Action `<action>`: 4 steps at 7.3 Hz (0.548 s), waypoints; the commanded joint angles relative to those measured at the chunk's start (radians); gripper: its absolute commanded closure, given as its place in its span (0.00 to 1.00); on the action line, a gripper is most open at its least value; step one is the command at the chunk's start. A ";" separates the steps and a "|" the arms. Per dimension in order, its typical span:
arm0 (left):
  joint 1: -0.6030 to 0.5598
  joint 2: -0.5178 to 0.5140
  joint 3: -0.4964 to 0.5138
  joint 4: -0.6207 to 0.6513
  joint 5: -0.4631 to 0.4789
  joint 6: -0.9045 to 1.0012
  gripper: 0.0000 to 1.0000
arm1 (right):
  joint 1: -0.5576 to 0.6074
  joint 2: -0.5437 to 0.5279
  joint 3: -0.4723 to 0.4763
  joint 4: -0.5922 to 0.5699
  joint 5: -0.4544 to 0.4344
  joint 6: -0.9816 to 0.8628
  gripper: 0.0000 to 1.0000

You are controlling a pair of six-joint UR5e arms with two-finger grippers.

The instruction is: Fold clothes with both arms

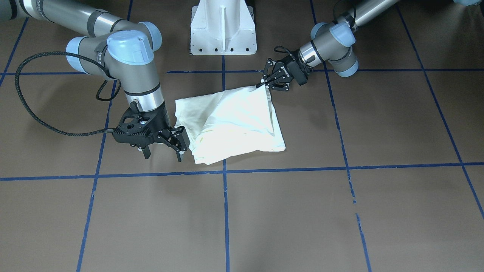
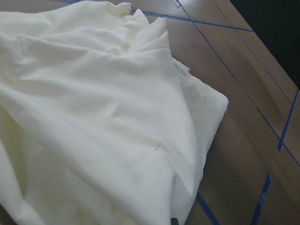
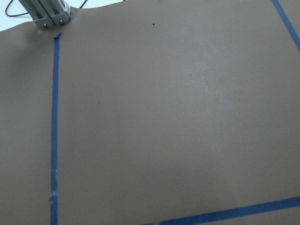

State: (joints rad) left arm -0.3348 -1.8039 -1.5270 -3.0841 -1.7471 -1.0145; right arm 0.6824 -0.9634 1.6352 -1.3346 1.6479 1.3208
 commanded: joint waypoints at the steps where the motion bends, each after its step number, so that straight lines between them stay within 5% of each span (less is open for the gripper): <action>1: -0.030 0.017 -0.002 -0.005 -0.058 -0.004 0.23 | 0.002 0.002 0.002 0.000 0.001 0.002 0.00; 2: -0.077 0.020 -0.004 -0.001 -0.090 -0.003 0.00 | 0.002 0.002 0.002 0.000 0.003 0.000 0.00; 4: -0.182 0.020 -0.025 0.004 -0.193 -0.062 0.00 | 0.008 0.002 0.009 -0.002 0.010 0.000 0.00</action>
State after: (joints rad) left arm -0.4615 -1.7841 -1.5379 -3.0831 -1.8940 -1.0343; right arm 0.6882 -0.9619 1.6412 -1.3348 1.6549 1.3209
